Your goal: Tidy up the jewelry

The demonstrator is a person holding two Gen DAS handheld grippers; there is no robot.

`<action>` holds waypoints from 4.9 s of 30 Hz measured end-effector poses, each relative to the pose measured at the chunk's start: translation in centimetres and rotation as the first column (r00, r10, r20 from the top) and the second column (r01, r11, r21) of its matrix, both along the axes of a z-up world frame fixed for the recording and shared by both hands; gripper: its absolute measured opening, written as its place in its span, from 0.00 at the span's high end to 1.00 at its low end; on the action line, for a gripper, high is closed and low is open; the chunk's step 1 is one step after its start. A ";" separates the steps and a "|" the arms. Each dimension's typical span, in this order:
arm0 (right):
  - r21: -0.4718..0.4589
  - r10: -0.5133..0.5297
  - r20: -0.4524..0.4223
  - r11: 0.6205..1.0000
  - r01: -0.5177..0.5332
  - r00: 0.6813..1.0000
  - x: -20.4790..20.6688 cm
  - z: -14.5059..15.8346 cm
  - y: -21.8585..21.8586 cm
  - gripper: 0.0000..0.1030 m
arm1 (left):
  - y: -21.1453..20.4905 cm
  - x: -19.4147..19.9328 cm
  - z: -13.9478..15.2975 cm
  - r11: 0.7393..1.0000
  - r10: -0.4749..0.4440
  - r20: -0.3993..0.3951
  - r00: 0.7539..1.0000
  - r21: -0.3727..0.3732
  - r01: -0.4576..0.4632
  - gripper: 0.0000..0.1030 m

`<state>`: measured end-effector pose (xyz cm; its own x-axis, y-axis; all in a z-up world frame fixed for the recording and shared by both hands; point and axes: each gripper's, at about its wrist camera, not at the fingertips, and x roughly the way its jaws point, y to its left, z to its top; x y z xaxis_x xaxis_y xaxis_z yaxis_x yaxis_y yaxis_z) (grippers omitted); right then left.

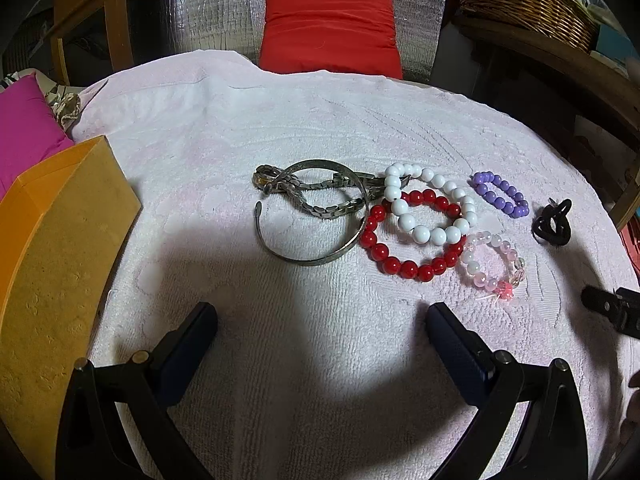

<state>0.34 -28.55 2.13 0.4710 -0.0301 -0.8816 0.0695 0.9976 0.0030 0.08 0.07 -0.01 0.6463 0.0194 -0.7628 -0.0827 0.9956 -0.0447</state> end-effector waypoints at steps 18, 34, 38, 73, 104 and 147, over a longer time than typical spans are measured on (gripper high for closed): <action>0.078 0.040 -0.088 0.996 -0.033 0.995 0.9 1.9 -0.3 0.00 | -0.4 -8.0 7.9 0.987 0.069 0.059 0.996 0.143 -0.077 0.00; 0.296 -0.079 0.445 0.953 -0.063 0.892 -13.4 15.5 -2.1 0.00 | 0.6 -18.9 16.6 0.984 0.109 0.288 0.951 0.105 -0.144 0.00; 0.225 -0.023 0.454 0.970 -0.090 0.891 -14.9 16.0 0.7 0.00 | -1.1 -20.5 17.0 0.974 0.100 0.320 0.942 0.163 -0.159 0.00; 0.128 0.061 0.426 0.984 -0.127 0.903 -16.9 13.7 5.2 0.00 | -0.2 -21.3 17.2 0.948 0.164 0.313 0.935 0.212 -0.237 0.00; 0.427 0.189 0.063 0.883 -0.197 0.980 8.1 1.4 13.6 0.45 | 3.1 -7.6 6.6 0.953 0.209 0.105 0.972 0.202 -0.226 0.00; 0.577 0.129 0.223 0.782 -0.237 0.966 3.1 7.0 7.7 0.89 | 1.0 -1.8 7.0 0.986 -0.094 0.147 0.985 -0.123 0.112 0.98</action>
